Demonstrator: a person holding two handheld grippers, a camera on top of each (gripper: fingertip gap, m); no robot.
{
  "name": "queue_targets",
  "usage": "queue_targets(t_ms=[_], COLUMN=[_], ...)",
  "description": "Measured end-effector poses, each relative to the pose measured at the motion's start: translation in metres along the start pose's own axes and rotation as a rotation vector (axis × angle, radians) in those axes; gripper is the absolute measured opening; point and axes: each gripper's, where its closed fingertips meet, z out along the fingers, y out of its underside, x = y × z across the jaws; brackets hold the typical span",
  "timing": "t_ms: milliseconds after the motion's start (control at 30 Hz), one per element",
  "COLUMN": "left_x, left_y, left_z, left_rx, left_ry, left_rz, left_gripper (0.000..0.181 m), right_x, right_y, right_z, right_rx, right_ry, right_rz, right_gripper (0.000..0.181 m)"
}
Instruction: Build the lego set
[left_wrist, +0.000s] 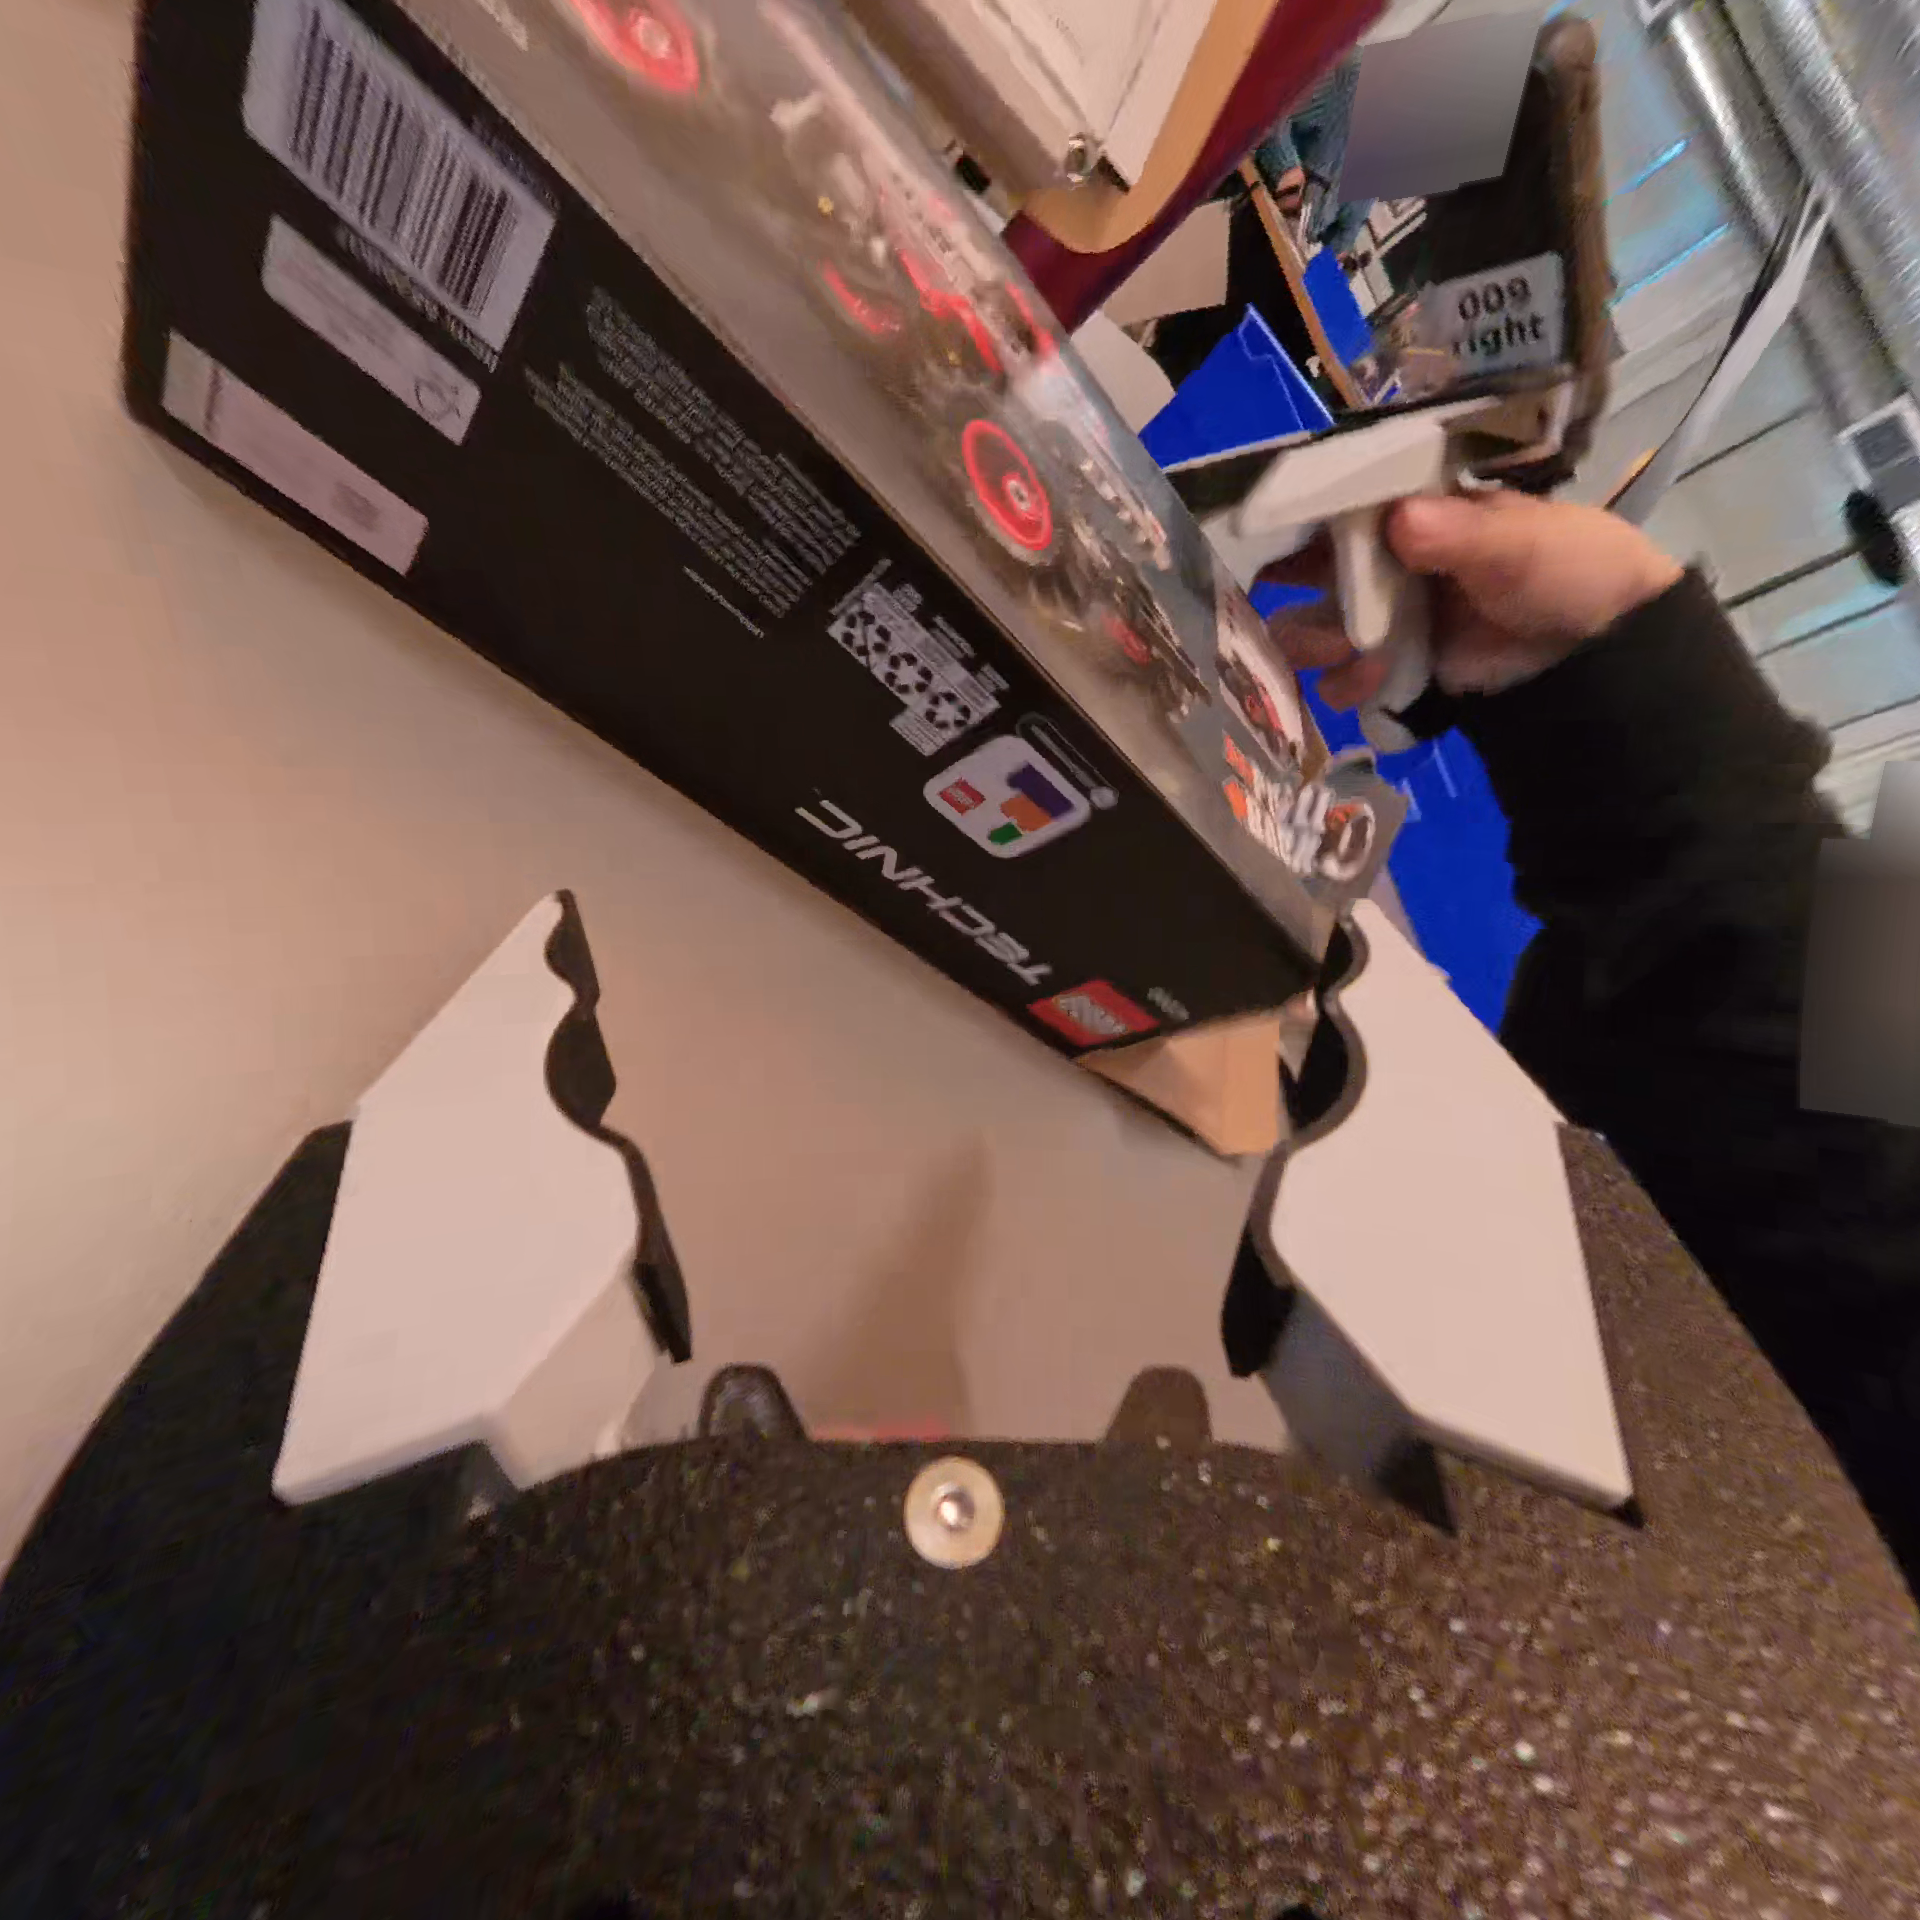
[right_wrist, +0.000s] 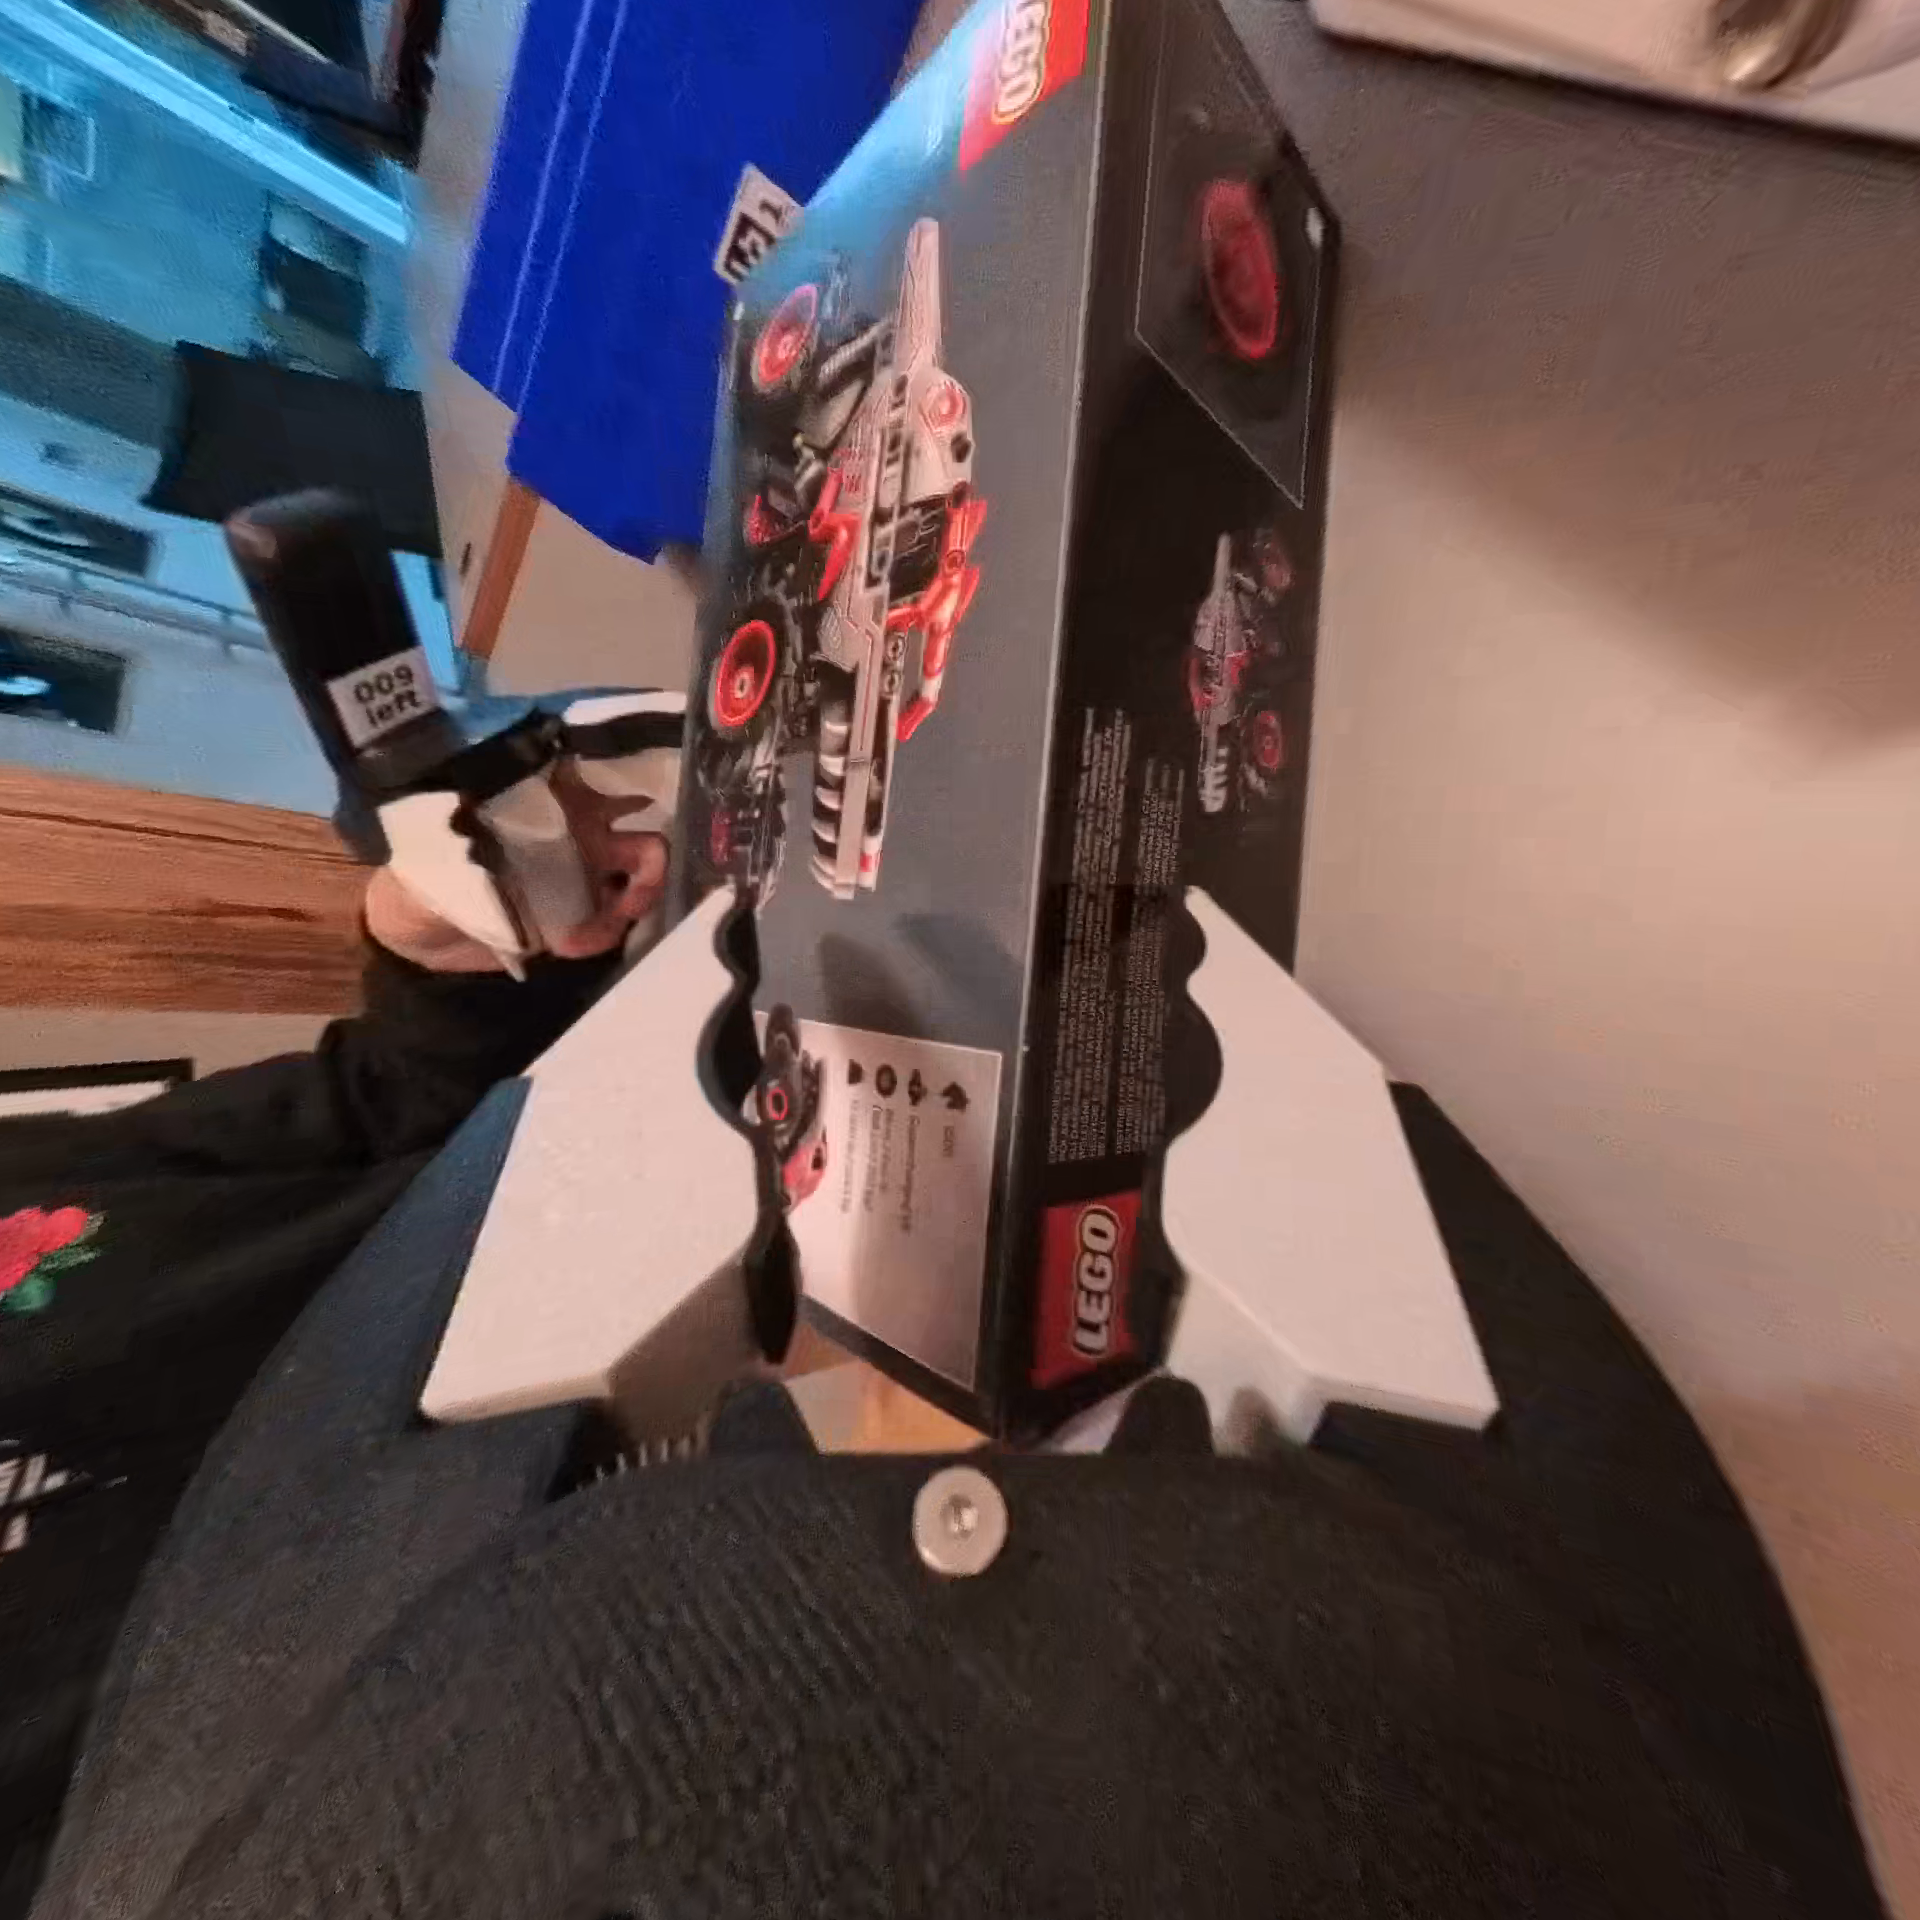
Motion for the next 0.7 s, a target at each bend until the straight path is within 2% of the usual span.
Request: queue_targets(t_ms=[67, 167, 200, 267, 333, 400, 467, 500, 600, 700], left_x=[-0.009, -0.022, -0.026, -0.029, -0.030, -0.026, -0.024, -0.023, -0.020, -0.018], left_y=[-0.003, -0.011, -0.015, -0.017, -0.016, -0.010, -0.004, -0.001, 0.009, 0.017], left_z=[0.009, 0.012, 0.011, 0.008, 0.005, 0.004, 0.000, -0.003, -0.014, -0.017], left_rx=[-0.033, -0.057, -0.051, -0.069, -0.107, -0.169, -0.222, -0.256, -0.337, -0.402], left_ry=[0.007, 0.004, 0.003, 0.028, 0.063, 0.107, 0.130, 0.133, 0.142, 0.143], left_rz=[-0.074, -0.119, -0.122, -0.127, -0.149, -0.142, -0.131, -0.124, -0.083, -0.063], left_gripper=[0.134, 0.130, 0.129, 0.126, 0.121, 0.116, 0.115, 0.112, 0.105, 0.105], right_x=[-0.014, -0.057, -0.049, -0.020, -0.012, -0.027, -0.029, -0.034, -0.051, -0.058], right_y=[0.018, 0.062, 0.059, 0.031, 0.014, 0.026, 0.047, 0.050, 0.061, 0.077], right_z=[0.009, 0.022, 0.028, 0.029, 0.029, 0.043, 0.057, 0.059, 0.048, 0.040], right_rx=[-0.082, -0.277, -0.246, -0.081, 0.036, -0.004, -0.074, -0.064, -0.014, 0.033], right_ry=[-0.022, -0.195, -0.125, 0.060, 0.063, -0.026, 0.013, 0.018, 0.040, 0.079], right_rz=[-0.034, -0.052, -0.057, -0.034, 0.027, 0.072, 0.078, 0.090, 0.049, 0.050], right_gripper=[0.069, 0.055, 0.058, 0.092, 0.088, 0.085, 0.100, 0.101, 0.081, 0.080])
